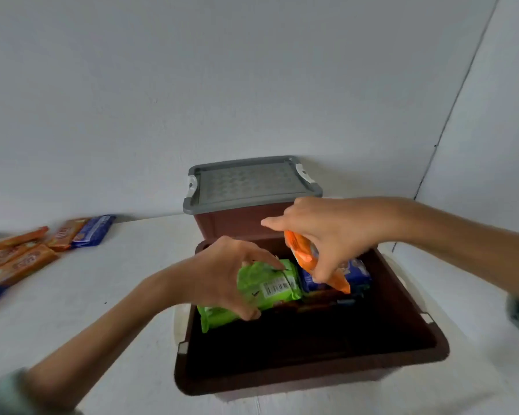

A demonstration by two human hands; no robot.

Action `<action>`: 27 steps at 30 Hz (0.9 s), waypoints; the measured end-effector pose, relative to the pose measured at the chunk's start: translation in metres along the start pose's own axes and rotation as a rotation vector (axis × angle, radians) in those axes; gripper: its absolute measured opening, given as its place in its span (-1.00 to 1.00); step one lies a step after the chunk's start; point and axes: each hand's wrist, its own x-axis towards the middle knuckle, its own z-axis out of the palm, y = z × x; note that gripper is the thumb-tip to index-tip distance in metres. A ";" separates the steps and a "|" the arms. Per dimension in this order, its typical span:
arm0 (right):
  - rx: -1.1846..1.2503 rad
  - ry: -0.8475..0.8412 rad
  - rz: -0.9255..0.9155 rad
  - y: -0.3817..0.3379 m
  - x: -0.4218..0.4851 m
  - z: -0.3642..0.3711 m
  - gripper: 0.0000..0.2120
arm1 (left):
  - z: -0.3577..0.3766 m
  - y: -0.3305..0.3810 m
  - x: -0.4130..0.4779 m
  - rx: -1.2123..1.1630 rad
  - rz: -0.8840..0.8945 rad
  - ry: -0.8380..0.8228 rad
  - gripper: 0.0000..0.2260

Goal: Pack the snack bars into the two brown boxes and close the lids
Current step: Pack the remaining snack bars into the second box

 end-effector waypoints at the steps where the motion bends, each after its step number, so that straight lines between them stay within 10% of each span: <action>1: -0.025 -0.038 -0.001 0.001 -0.005 0.009 -0.18 | 0.011 0.000 0.005 0.002 -0.006 -0.048 -0.40; 16: -0.038 -0.126 -0.074 0.002 0.014 0.141 -0.64 | 0.086 0.004 0.031 0.382 0.037 -0.304 -0.36; 27: 0.016 -0.039 -0.068 0.002 0.013 0.160 -0.53 | 0.097 0.007 0.033 0.516 0.034 -0.346 -0.47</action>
